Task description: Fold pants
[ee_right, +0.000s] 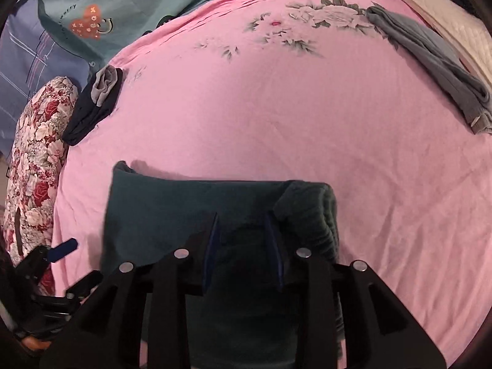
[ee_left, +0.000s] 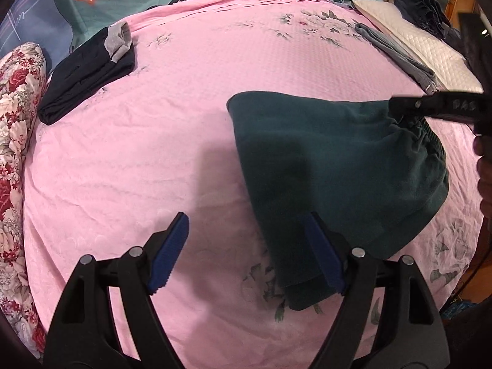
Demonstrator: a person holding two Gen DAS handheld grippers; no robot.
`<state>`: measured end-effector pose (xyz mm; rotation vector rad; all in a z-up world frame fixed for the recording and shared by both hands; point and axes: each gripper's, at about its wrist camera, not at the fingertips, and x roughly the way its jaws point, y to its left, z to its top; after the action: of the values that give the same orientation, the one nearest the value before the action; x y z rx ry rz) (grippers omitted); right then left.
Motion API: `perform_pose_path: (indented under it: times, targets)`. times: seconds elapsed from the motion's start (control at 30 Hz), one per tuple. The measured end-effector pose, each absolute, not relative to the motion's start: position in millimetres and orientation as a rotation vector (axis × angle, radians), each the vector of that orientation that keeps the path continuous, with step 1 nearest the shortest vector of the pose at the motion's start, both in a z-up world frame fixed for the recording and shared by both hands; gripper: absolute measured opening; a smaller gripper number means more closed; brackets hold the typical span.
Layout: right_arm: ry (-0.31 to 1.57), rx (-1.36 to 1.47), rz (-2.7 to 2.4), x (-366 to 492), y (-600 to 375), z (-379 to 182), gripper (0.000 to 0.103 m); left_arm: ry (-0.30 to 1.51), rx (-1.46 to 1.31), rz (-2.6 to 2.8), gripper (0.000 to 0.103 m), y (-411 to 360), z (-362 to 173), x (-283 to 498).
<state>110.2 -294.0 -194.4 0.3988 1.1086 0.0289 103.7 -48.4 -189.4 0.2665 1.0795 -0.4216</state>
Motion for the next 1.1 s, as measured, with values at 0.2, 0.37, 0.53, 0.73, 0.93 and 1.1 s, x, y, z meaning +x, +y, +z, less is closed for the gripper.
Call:
perform_pose_path:
  times: [0.2,0.37,0.53,0.73,0.93,1.1]
  targets:
    - [1.05,0.325,0.094,94,-264,-160,0.033,1.06,0.272,-0.437,0.08,-44,-187,107]
    - [1.116,0.193,0.134,56,-240,-175,0.033,1.04,0.257,-0.454,0.08,-41,-178,114]
    - [1.128,0.072,0.124,22,-231,-208,0.036,1.001,0.248,-0.509,0.08,-53,-167,125]
    - [1.11,0.161,0.11,27,-240,-191,0.042,0.955,0.285,-0.561,0.081,-91,-172,147]
    - [1.063,0.291,0.003,28,-291,-174,0.044,1.097,0.291,-0.454,0.084,-96,-219,176]
    - [1.055,0.314,-0.033,29,-318,-170,0.044,1.077,0.135,-0.458,0.091,-70,-193,185]
